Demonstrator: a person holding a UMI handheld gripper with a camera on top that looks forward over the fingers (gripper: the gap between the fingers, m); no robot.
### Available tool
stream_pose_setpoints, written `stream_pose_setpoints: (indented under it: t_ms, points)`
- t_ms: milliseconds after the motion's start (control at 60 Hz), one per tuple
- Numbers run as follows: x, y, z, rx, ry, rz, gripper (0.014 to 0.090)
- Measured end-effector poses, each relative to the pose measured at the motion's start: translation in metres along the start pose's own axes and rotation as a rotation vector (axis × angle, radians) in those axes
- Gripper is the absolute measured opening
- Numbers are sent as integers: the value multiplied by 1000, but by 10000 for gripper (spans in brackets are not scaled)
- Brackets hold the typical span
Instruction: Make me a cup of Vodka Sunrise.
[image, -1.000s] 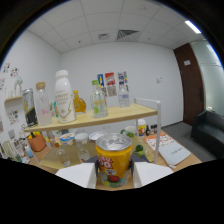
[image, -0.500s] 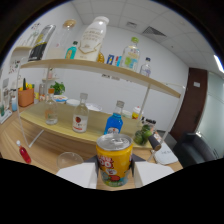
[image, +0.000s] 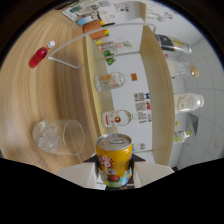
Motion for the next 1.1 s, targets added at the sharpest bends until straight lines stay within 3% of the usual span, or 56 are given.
stream_pose_setpoints:
  t_ms: [283,483,617,817,1100]
  points:
    - [1,-27,4,125,72,-502,506]
    - [3,-23,4,130,81,-468,508]
    - [26,-21,-8,150,84,-182,509]
    - [81,-1,-34,225,60,582,513]
    - [92,97,-33,243,22,1365,516]
